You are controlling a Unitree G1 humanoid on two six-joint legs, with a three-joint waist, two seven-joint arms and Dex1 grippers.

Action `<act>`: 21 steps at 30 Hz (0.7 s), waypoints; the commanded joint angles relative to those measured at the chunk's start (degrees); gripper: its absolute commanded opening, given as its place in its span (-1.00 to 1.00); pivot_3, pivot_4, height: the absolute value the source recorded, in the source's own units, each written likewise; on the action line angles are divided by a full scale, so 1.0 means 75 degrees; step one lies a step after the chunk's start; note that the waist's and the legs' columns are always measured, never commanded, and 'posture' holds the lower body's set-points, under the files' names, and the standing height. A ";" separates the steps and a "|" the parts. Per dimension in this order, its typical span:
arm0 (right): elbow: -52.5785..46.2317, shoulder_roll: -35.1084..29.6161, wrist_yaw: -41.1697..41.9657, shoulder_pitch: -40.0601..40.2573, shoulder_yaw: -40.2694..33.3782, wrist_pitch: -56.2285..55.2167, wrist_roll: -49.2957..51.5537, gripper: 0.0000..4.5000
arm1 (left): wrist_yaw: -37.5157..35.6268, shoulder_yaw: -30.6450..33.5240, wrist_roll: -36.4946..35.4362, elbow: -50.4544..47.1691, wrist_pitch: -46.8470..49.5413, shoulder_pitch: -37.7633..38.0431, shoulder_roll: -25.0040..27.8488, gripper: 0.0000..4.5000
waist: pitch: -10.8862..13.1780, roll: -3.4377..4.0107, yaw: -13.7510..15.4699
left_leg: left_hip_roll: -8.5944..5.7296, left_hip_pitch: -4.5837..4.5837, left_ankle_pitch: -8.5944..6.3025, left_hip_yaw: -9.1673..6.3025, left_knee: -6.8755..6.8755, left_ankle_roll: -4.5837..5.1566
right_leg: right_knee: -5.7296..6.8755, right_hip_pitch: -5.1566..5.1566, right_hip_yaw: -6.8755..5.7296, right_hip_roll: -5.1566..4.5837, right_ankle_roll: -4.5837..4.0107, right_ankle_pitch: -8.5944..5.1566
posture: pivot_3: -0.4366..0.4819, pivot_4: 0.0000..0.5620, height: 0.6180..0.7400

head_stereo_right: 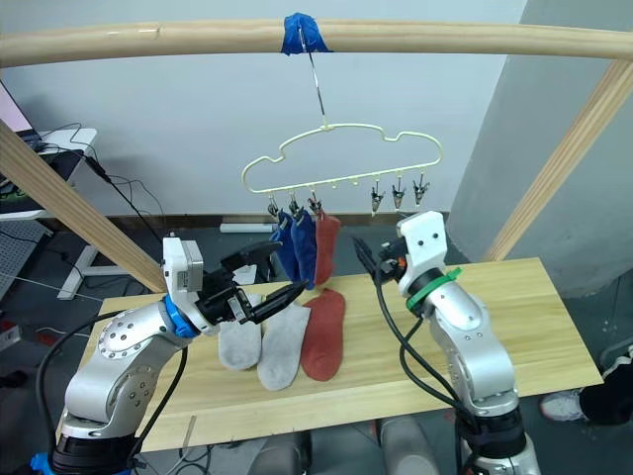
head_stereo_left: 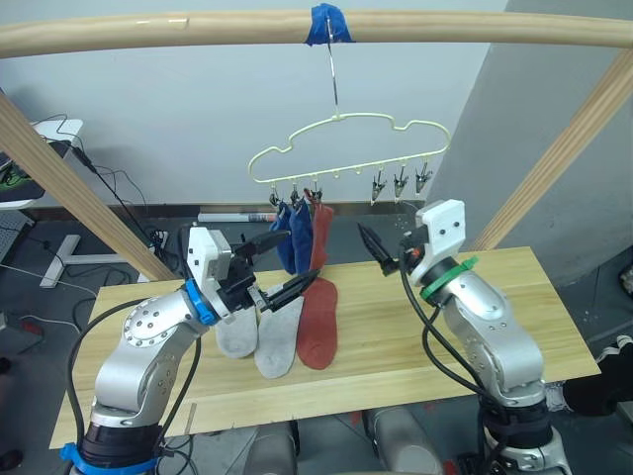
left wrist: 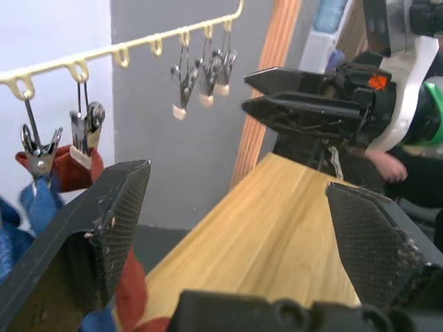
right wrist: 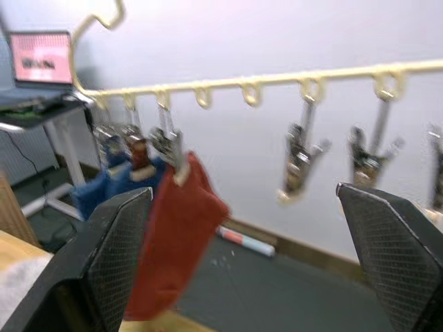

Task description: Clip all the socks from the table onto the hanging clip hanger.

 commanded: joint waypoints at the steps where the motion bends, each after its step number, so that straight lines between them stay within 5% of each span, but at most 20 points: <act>1: 0.0191 0.0090 -0.0123 -0.0239 -0.0038 -0.0343 -0.0067 0.60 | 0.0029 0.0215 -0.0366 -0.0496 -0.0034 -0.0073 -0.0028 1.00 | 0.0000 0.0000 0.0002 | 0.0000 -0.0001 0.0000 0.0000 0.0000 0.0000 | -0.0001 0.0000 0.0000 0.0000 0.0000 0.0000 | -0.27 -0.34 1.00; 21: 0.2207 0.0714 -0.0636 -0.1390 -0.0111 -0.1344 -0.0327 0.60 | 0.0524 0.0036 -0.0265 -0.0779 -0.0087 0.0056 -0.0050 1.00 | 0.0001 0.0001 0.0038 | 0.0001 0.0002 0.0000 -0.0005 -0.0006 0.0001 | 0.0002 -0.0001 -0.0005 0.0002 -0.0002 0.0000 | -0.19 -0.33 1.00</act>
